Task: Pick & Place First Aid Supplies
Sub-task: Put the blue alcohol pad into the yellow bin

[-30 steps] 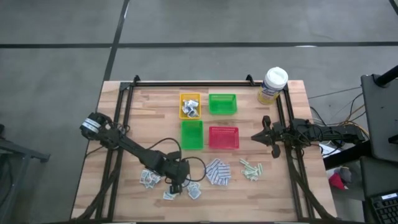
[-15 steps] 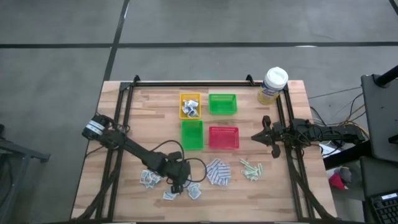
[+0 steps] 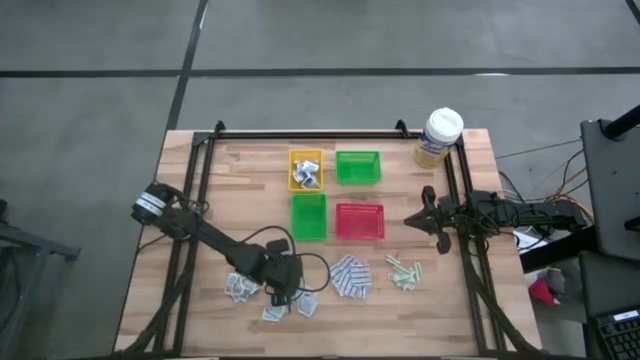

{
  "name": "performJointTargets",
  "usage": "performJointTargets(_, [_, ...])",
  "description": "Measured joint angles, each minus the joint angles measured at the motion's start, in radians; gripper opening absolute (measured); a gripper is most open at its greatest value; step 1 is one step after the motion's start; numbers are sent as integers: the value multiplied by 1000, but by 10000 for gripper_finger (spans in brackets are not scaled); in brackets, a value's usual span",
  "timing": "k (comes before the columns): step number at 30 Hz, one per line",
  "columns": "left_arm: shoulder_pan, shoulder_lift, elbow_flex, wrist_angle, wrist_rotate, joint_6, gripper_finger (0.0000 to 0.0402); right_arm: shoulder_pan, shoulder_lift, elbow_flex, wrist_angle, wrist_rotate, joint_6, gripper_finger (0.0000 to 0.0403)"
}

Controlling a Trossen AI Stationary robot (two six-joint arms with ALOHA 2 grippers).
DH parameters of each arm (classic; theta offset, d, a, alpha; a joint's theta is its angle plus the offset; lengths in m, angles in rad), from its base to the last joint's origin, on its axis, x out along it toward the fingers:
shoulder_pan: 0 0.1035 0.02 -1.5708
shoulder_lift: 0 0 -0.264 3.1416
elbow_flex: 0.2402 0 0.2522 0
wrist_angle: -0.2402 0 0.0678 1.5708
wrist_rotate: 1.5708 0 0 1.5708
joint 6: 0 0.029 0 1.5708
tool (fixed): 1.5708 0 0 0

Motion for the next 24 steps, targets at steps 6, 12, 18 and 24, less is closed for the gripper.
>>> performJointTargets(6, [2, -29, -1, -56, -29, 12, 174, 0, 0, 0, 0, 0, 0, 28])
performJointTargets(12, [3, -68, 20, -96, -30, 10, 174, 0, 0, 0, 0, 0, 0, 28])
performJointTargets(18, [3, -74, 10, -48, -16, 24, 174, 0, 0, 0, 0, 0, 0, 28])
performJointTargets(24, [5, -72, -13, 44, -17, 272, 174, 0, 0, 0, 0, 0, 0, 28])
